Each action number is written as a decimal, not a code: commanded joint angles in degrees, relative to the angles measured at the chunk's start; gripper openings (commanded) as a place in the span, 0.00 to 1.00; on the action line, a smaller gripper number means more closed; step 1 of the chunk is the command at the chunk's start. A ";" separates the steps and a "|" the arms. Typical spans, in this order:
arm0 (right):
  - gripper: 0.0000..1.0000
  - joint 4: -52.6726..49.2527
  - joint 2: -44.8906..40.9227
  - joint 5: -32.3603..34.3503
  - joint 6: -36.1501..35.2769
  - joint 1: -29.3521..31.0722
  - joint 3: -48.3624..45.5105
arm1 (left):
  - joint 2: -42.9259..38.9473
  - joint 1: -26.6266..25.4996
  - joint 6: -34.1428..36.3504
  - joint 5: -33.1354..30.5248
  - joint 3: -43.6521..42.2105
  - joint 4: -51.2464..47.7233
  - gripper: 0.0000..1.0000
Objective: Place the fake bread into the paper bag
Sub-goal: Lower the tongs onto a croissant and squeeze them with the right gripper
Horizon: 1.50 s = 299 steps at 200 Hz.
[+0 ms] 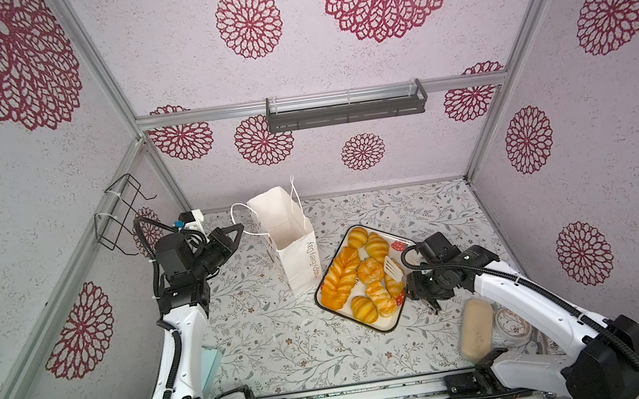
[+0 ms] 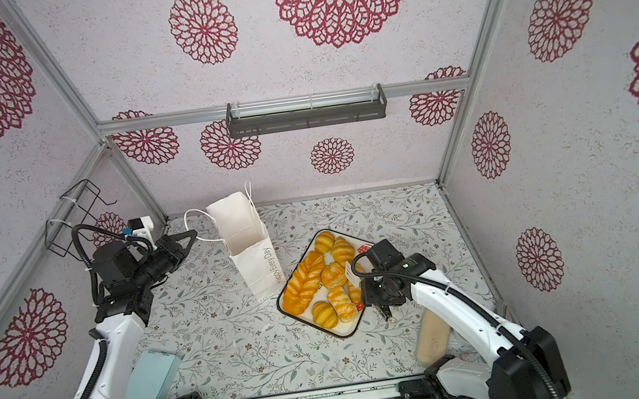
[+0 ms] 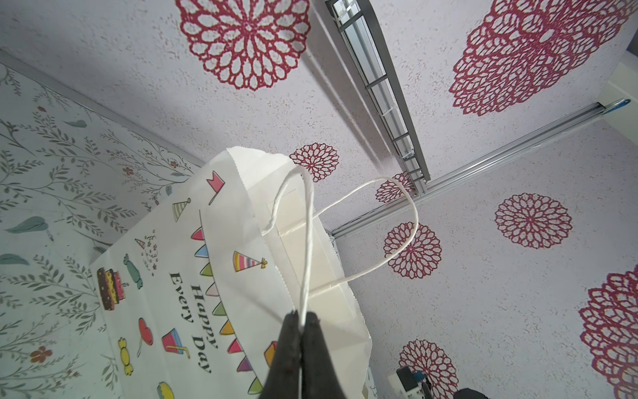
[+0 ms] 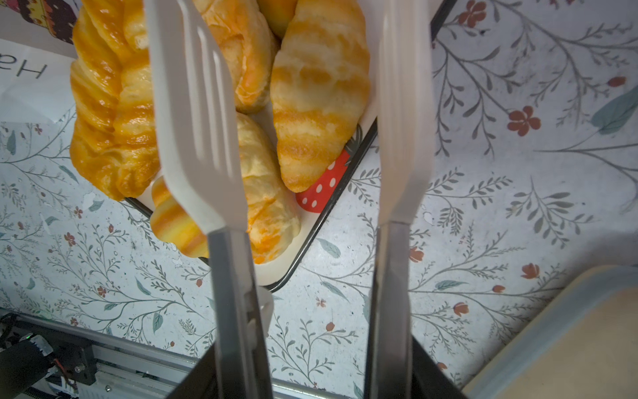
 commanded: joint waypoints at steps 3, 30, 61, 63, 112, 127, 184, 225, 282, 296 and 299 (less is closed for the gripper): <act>0.60 1.14 -0.10 -0.36 0.40 -0.37 -0.10 | 0.26 -0.26 0.05 0.78 0.78 1.04 0.00; 0.62 1.58 0.23 -0.22 -0.06 -0.59 -0.77 | 0.45 -0.21 -0.11 0.89 0.78 1.13 0.00; 0.62 2.40 1.17 -0.66 -0.56 -0.69 -1.44 | 0.45 -0.11 -0.07 0.92 0.78 1.05 0.00; 0.62 2.41 1.17 -0.66 -0.62 -0.69 -1.46 | 0.45 -0.09 -0.04 0.88 0.76 1.04 0.00; 0.60 3.62 2.33 -1.36 -1.34 -1.17 -2.02 | 0.54 0.11 -0.03 0.79 0.74 0.96 0.00; 0.60 4.08 2.72 -1.36 -1.55 -1.20 -2.28 | 0.54 0.11 -0.02 0.70 0.70 1.01 0.00; 0.58 4.63 2.79 -2.08 -2.22 -1.84 -3.47 | 0.78 0.35 0.06 0.61 0.68 0.78 0.00; 0.57 5.66 3.79 -2.92 -2.71 -1.96 -4.01 | 0.89 0.38 0.06 0.52 0.62 0.87 0.00; 0.44 5.25 3.16 -2.03 -3.18 -2.79 -3.60 | 0.81 0.53 0.03 0.53 0.58 0.87 0.00; 0.41 4.91 2.69 -1.80 -3.28 -3.28 -3.16 | 0.94 0.40 -0.02 0.52 0.60 0.96 0.00; 0.40 4.80 2.55 -1.66 -3.36 -3.33 -3.15 | 0.94 0.42 -0.10 0.52 0.60 1.00 0.00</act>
